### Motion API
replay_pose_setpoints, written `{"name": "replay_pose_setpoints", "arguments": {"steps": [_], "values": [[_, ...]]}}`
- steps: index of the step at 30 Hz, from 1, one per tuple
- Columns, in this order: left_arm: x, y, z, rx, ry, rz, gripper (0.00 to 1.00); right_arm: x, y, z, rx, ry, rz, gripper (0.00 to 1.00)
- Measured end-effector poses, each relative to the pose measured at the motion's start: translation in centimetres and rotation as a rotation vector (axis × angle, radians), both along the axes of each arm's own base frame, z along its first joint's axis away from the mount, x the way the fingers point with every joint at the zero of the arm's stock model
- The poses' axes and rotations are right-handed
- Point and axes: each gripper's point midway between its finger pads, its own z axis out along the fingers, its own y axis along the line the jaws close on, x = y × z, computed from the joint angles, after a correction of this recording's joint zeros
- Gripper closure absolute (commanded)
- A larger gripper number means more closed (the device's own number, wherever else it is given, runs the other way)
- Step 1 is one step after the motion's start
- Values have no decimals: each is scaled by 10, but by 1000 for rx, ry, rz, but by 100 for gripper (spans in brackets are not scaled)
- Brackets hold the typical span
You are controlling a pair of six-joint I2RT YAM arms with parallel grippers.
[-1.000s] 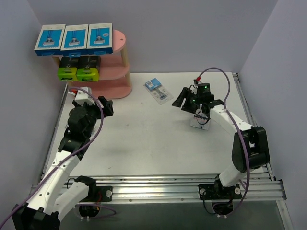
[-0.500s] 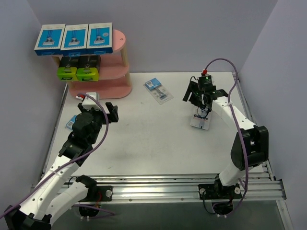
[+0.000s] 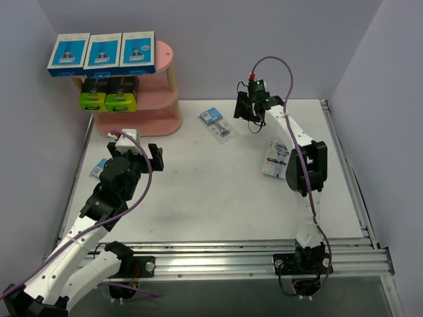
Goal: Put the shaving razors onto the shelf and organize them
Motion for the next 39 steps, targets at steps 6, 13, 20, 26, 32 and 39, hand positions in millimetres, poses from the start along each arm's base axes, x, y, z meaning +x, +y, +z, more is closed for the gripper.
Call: {"name": "replay_pose_setpoints", "arguments": {"steps": [6,13,20,26,32,39], "values": [[0,3,1,26,-1,15,5,38,44,-19,13,-37,88,47],[2,3,-5,46,16,20,6,47,68,-68,30,-9,170,45],[4,2,-10,63,30,19,6,58,76,-104,23,-10,216,45],[6,1,-13,78,38,12,6,57,81,-114,-2,-24,267,48],[5,0,-14,79,39,7,6,43,91,-118,-72,-49,324,71],[5,0,-14,82,39,6,6,6,100,-120,-145,-19,350,92]]}}
